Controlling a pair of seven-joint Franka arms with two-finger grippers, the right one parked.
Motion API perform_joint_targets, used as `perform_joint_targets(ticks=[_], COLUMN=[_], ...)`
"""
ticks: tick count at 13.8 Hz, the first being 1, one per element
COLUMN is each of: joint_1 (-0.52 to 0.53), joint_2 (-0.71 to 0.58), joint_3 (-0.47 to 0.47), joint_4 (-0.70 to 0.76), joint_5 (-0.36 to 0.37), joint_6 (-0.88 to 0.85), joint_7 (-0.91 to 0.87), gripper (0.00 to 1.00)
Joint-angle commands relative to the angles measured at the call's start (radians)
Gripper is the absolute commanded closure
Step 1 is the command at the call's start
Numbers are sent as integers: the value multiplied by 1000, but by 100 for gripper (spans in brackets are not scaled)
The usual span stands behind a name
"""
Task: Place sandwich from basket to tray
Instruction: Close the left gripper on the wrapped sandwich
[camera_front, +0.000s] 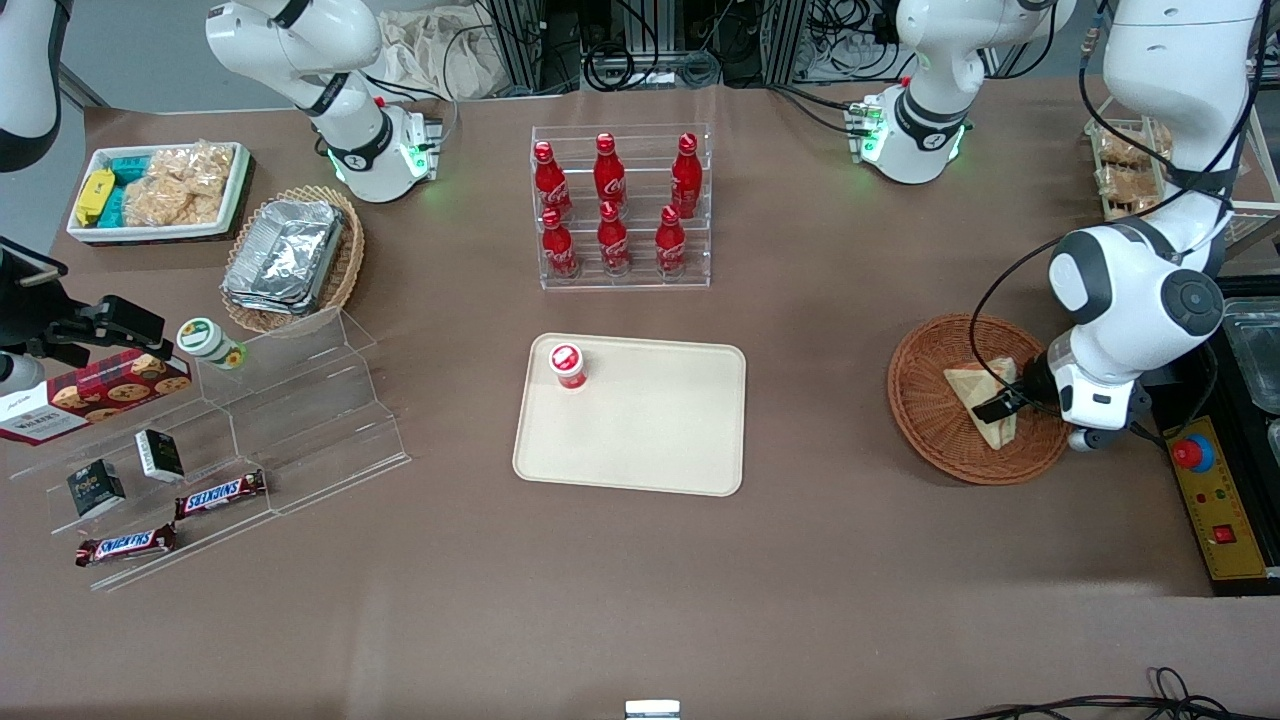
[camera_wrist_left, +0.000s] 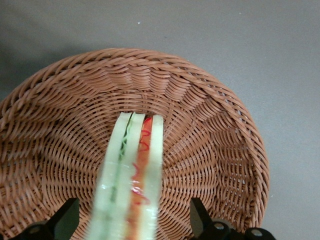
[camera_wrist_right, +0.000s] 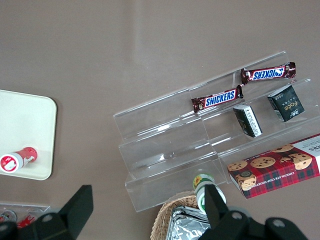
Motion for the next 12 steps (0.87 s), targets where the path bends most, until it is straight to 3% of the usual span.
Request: perform_joint_targets(ticks=[1,4,6,8,10,12], joint_1=[-27,-31,-31,-32,-58,-84], joint_2=[28,34,33,25,-21,-132], joint_3=[-4,-5,-5,-4,-5,-8], joint_4=[0,-7,-6,-6,2,55], joint_5=[9,26,26,27,27,47], joint_6=[25,25,22,15,-24,-203], joint_7=[0,0,1,3,-3,-6], gripper=[0,18,44,59,61,61])
